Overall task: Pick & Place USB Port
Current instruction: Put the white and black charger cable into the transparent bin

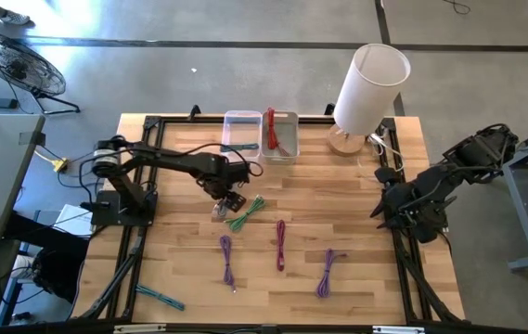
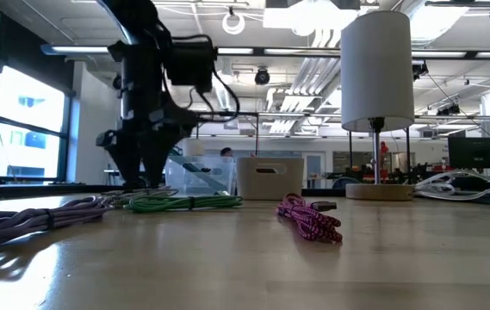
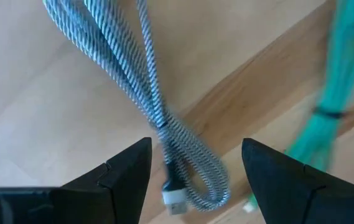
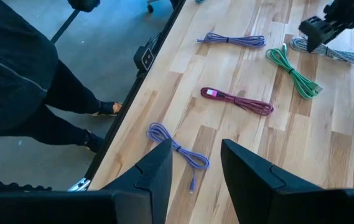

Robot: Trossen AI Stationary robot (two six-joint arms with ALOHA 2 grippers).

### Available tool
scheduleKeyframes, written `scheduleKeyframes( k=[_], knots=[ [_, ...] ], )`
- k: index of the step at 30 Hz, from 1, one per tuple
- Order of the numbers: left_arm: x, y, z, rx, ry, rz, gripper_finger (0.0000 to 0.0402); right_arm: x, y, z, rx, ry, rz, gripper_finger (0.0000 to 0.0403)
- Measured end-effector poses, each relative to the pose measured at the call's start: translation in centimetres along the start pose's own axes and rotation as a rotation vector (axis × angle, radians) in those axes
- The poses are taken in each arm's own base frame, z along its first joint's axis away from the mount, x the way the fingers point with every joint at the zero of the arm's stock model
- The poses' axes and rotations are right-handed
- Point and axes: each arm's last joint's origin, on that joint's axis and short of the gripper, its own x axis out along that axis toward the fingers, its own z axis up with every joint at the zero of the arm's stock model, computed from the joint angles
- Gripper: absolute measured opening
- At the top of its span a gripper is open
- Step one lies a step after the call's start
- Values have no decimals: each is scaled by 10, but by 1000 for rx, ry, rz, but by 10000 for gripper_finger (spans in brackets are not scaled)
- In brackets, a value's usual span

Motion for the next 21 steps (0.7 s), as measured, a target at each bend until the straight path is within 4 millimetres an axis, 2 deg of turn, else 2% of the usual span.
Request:
scheduleKeyframes(
  k=[3,11,14,18,19,21],
  knots=[
    [14,0,1,-3,43,21,245,0,0,0,0,1,3,129],
    [33,2,1,109,116,82,234,0,0,0,11,2,10,129],
    [35,3,0,147,129,100,180,0,0,0,11,2,10,129],
    [35,5,-1,195,139,107,41,0,0,0,16,3,11,129],
    [35,4,-2,207,141,104,25,0,0,0,18,3,11,129],
    [35,2,-4,214,149,105,24,0,0,0,18,4,10,129]
  ],
)
